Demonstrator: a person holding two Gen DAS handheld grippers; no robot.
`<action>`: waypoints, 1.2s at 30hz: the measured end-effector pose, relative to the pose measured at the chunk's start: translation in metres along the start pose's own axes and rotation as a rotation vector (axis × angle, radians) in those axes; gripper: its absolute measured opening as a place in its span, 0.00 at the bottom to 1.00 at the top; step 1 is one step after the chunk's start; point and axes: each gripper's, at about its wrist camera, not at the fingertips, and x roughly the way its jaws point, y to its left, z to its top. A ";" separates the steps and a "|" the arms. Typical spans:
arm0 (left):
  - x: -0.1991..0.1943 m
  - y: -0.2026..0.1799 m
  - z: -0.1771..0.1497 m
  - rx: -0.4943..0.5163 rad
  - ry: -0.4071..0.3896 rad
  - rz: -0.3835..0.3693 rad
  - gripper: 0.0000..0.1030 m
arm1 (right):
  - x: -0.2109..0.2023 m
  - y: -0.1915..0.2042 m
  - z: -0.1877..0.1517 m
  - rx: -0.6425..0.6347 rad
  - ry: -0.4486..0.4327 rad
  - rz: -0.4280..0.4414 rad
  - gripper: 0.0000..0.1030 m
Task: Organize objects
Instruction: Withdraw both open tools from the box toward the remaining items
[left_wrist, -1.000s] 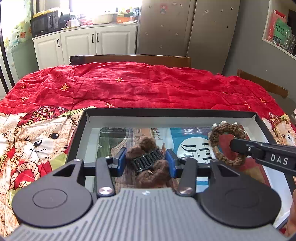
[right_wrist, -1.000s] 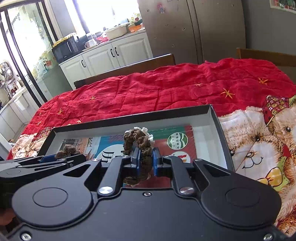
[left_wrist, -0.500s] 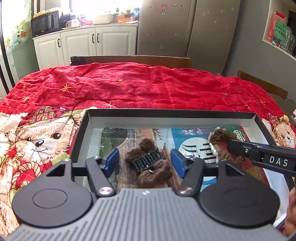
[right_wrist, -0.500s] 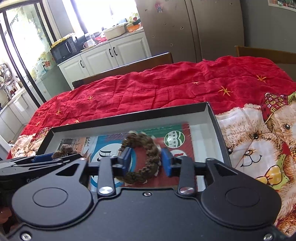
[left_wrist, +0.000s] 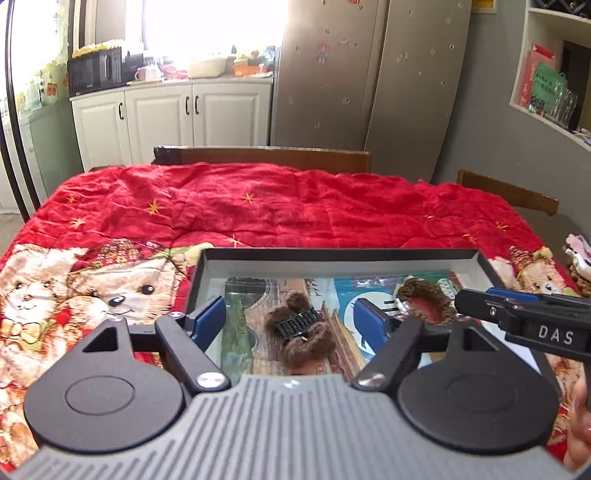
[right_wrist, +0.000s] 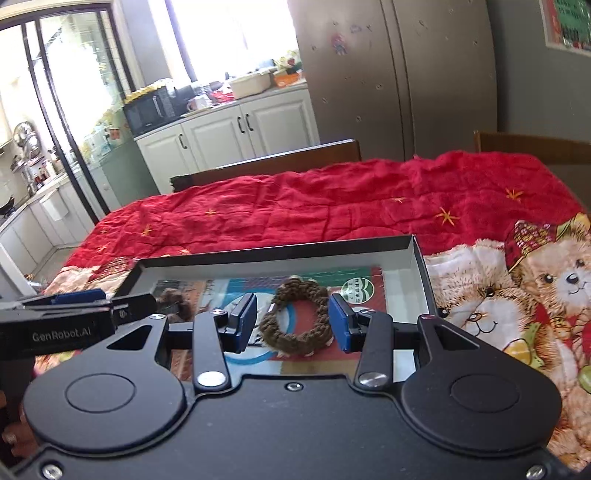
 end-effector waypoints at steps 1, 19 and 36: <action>-0.006 0.001 0.000 0.002 -0.007 0.000 0.83 | -0.006 0.002 -0.001 -0.009 -0.003 0.003 0.40; -0.104 0.017 -0.043 0.113 -0.063 -0.034 0.85 | -0.112 0.053 -0.056 -0.235 0.003 -0.020 0.40; -0.153 0.018 -0.107 0.125 -0.037 -0.059 0.86 | -0.166 0.067 -0.120 -0.305 0.009 0.002 0.40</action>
